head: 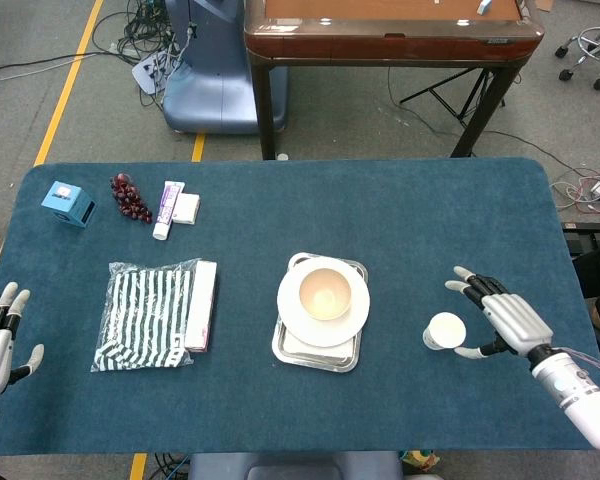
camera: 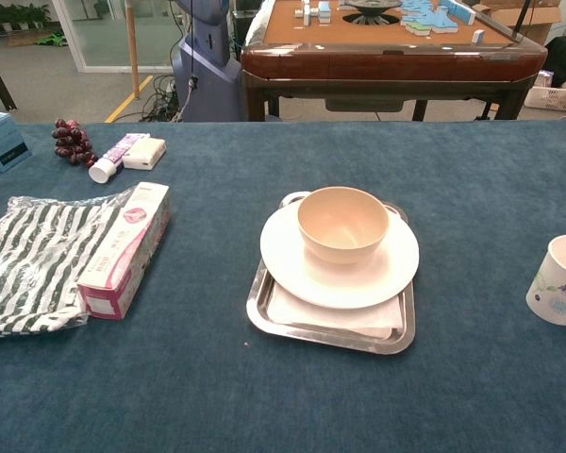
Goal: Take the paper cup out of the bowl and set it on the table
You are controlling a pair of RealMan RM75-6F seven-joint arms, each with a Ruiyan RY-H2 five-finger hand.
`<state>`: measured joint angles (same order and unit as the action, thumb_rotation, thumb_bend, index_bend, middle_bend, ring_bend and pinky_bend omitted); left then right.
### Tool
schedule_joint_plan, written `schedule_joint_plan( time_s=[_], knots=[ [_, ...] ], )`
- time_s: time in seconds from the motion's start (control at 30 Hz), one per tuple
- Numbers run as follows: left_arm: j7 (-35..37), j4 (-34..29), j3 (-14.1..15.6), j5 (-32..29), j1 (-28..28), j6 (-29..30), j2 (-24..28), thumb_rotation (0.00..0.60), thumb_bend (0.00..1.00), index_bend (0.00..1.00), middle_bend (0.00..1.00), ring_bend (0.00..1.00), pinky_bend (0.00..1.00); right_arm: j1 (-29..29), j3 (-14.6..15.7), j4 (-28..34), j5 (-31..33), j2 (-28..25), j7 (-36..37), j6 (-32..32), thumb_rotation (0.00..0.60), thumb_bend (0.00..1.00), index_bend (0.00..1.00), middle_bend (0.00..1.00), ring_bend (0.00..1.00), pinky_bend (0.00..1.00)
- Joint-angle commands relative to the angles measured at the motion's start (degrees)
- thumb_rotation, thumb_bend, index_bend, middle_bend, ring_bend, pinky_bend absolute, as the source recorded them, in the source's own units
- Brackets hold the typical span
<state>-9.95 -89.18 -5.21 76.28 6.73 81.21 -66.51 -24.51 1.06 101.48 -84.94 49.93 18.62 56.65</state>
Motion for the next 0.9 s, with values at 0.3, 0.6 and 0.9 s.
schedule_joint_plan(
  time_s=[0.3, 0.6, 0.9],
  knots=[
    [-0.66, -2.58, -0.02, 1.28, -0.39, 1.77, 1.54, 0.6, 0.32, 0.0, 0.0, 0.0, 0.0, 10.11, 0.28, 13.73, 5.98, -5.53, -40.27, 17.97, 0.6, 0.05, 0.0, 0.0, 0.0, 0.0],
    [-3.47, -3.47, 0.59, 2.59, -0.11, 2.1, 1.31, 0.6, 0.32, 0.0, 0.0, 0.0, 0.0, 21.43, 0.56, 9.38, 0.1, 3.7, -56.06, 39.85, 0.6, 0.06, 0.0, 0.0, 0.0, 0.0],
    [-4.93, -5.58, 0.64, 3.88, 0.76, 1.81, 1.61, 0.6, 0.32, 0.0, 0.0, 0.0, 0.0, 28.42, 0.97, -2.48, -5.08, 12.7, -55.46, 49.83, 0.6, 0.07, 0.0, 0.0, 0.0, 0.0]
  ],
)
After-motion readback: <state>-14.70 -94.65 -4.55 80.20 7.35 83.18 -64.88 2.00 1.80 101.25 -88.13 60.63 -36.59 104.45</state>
